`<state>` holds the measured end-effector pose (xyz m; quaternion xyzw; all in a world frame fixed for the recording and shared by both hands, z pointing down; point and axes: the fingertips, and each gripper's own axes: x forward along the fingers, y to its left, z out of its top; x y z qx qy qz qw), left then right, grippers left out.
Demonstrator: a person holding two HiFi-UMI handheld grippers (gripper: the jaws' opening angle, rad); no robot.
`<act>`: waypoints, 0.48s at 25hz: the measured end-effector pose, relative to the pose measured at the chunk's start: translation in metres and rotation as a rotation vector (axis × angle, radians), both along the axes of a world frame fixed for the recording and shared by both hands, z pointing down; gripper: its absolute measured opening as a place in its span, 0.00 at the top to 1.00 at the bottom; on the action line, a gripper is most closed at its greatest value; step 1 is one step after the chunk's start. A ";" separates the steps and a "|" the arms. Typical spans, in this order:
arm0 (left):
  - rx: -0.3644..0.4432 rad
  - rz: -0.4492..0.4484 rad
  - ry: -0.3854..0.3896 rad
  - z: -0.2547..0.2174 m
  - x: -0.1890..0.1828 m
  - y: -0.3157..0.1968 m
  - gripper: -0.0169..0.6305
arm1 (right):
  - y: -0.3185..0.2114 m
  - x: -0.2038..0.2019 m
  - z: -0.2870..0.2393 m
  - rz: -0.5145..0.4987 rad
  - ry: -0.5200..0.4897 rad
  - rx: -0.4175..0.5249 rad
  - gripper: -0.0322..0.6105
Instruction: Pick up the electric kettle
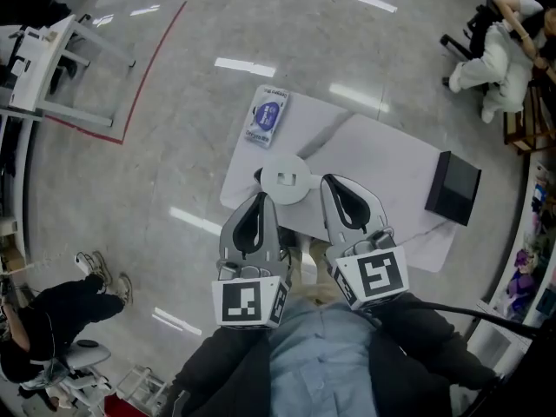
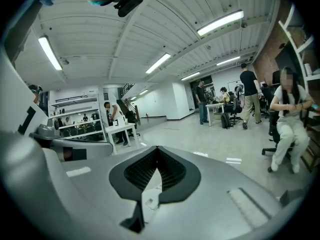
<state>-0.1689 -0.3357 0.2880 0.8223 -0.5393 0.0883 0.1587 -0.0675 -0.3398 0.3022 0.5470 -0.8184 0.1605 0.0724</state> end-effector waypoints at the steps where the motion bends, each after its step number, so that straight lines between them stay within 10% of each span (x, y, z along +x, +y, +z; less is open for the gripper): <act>1: 0.000 0.008 0.001 0.004 -0.001 -0.001 0.97 | 0.000 -0.001 0.005 0.009 0.000 -0.004 0.91; 12: -0.066 0.058 0.032 0.047 -0.010 0.010 0.97 | 0.016 -0.003 0.050 0.094 -0.002 -0.067 0.91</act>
